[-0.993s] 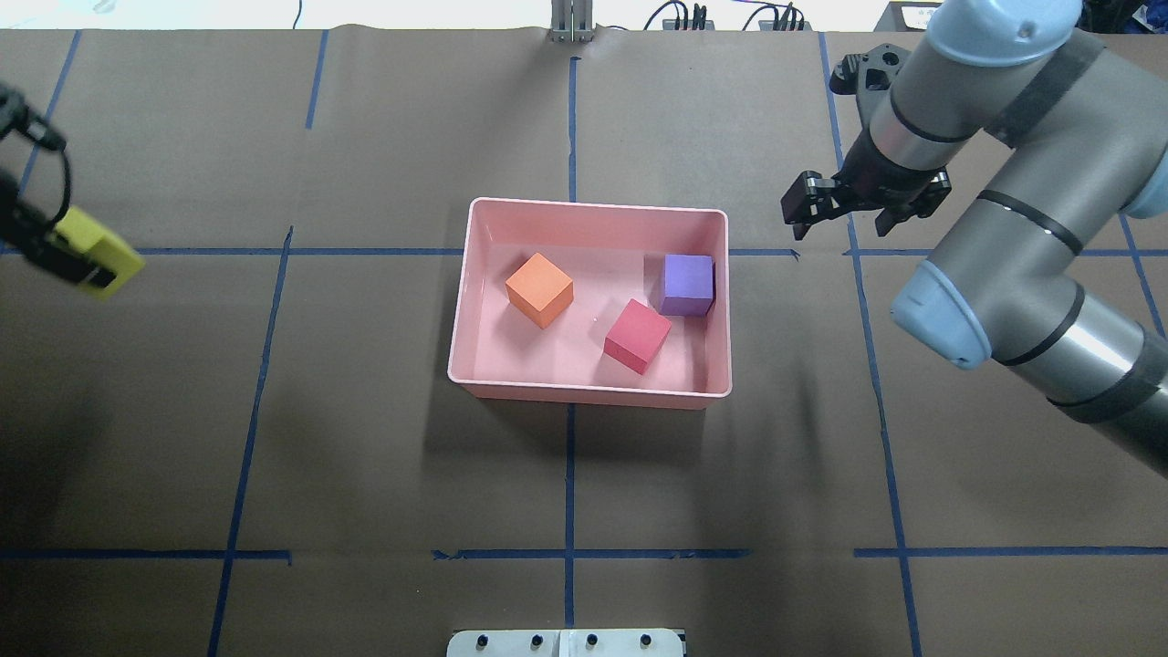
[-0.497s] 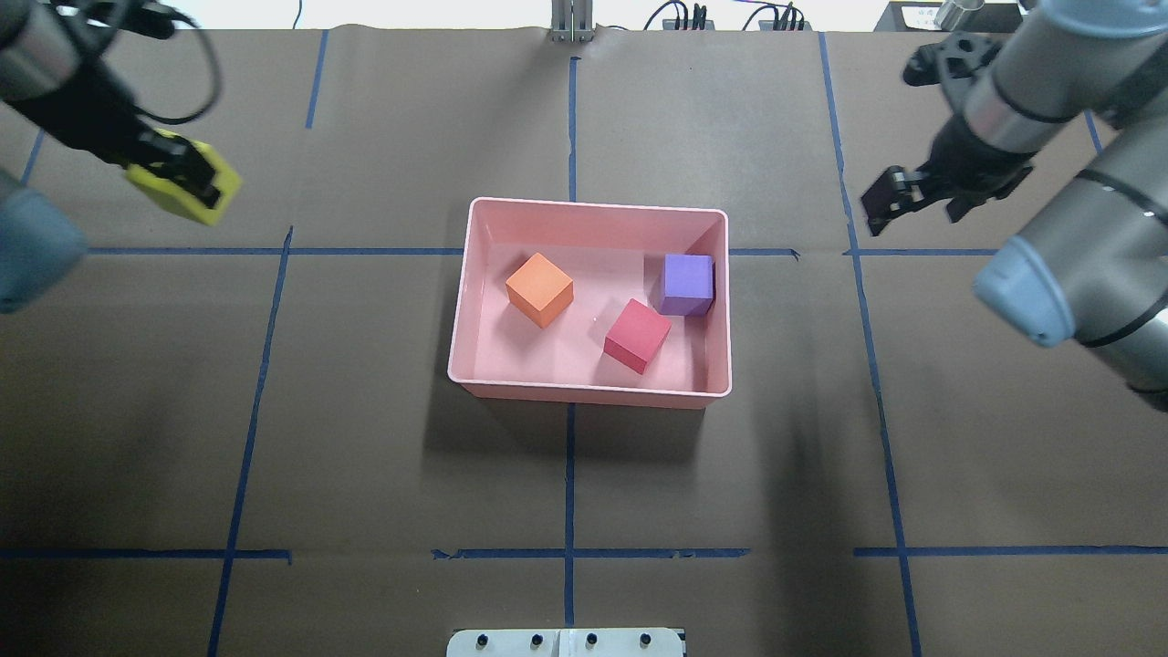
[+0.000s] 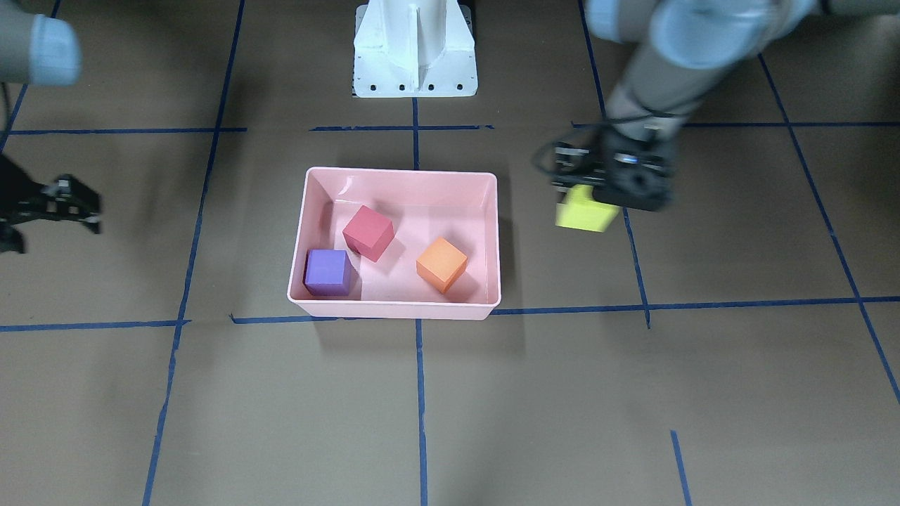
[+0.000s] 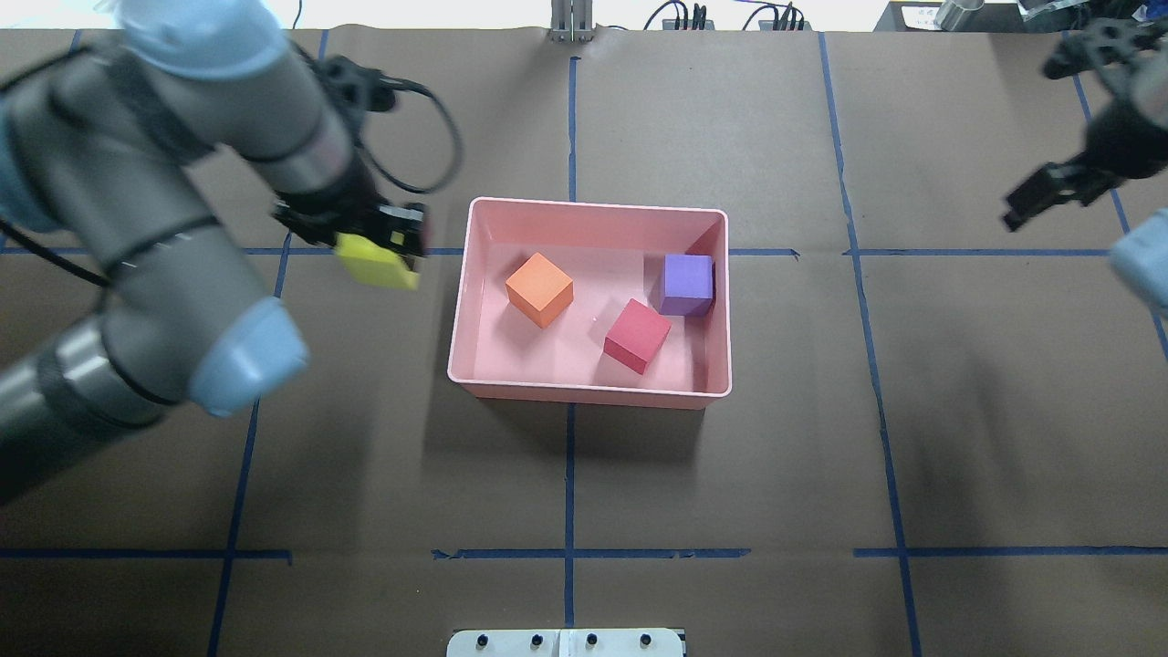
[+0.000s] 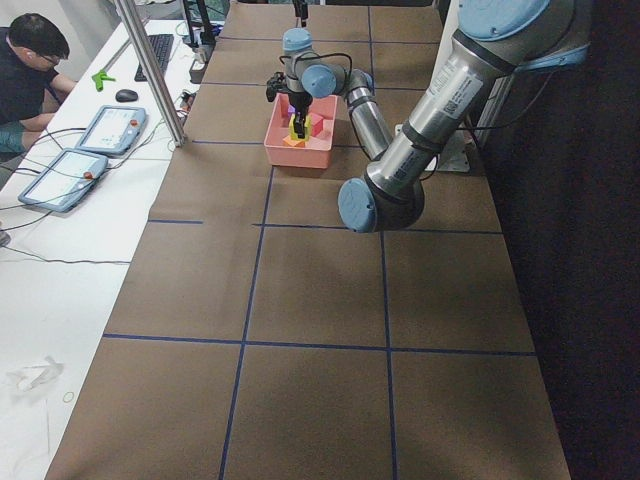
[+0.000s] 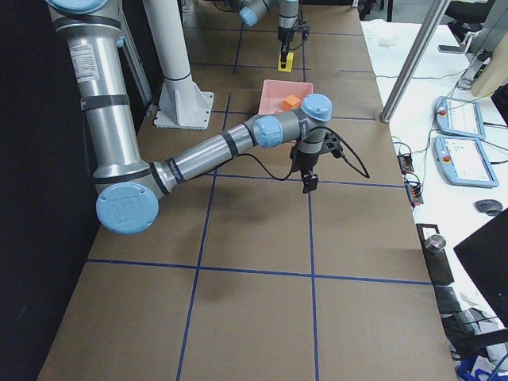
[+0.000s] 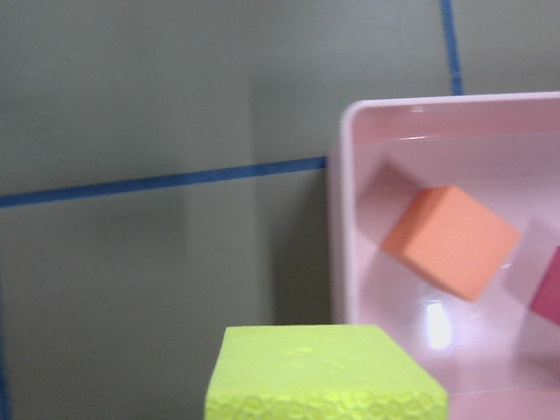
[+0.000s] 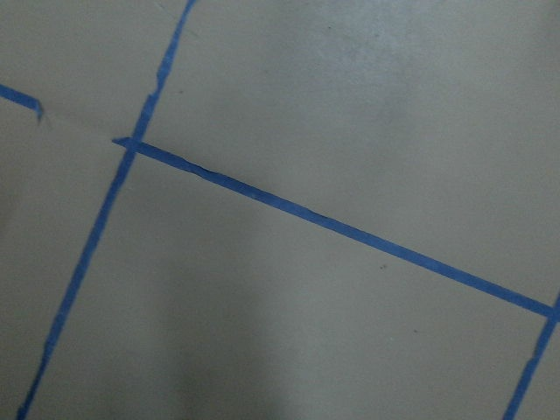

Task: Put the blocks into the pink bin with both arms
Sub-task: 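Drop the yellow-green cube into the bin with the left gripper while the right withdraws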

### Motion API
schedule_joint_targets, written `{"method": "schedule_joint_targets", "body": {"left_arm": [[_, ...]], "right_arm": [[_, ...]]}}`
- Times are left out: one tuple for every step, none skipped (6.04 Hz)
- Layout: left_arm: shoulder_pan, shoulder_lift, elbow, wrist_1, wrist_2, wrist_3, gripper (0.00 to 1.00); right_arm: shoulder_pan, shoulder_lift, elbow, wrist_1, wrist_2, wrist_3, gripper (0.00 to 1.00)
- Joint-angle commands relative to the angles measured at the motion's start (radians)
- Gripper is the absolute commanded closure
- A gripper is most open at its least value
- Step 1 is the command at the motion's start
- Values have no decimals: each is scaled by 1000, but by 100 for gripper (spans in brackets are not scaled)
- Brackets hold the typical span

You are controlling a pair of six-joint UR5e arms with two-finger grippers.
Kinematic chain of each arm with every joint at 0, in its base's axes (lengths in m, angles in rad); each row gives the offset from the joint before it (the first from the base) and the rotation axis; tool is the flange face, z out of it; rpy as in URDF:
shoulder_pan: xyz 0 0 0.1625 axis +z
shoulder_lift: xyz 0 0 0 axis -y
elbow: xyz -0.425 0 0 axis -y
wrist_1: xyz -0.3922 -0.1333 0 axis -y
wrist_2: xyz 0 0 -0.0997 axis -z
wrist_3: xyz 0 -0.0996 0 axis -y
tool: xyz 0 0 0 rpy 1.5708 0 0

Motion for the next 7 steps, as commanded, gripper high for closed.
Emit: {"method": "schedule_joint_targets", "body": {"left_arm": [[120,-179,170,-13,98,-159,26],[120,-178,161,-13,95,-158,0],[118,-175,158,-13,92,-150,0],[112,-174,148,-12,92,-149,0],[96,-130,104,-1,91,-91,0],[53,-27,23,0,86,31,0],[-39,51,7,-1,-14,186,0]], "right_arm": [[76,-72,2,4,16,-123,0],[82,-77,2,2,16,-144,0],[84,-82,2,2,16,-146,0],[87,-85,2,2,16,-149,0],[108,-118,0,7,17,-205,0],[163,-160,-1,10,52,-271,0],[221,-221,0,11,71,-333,0]]}}
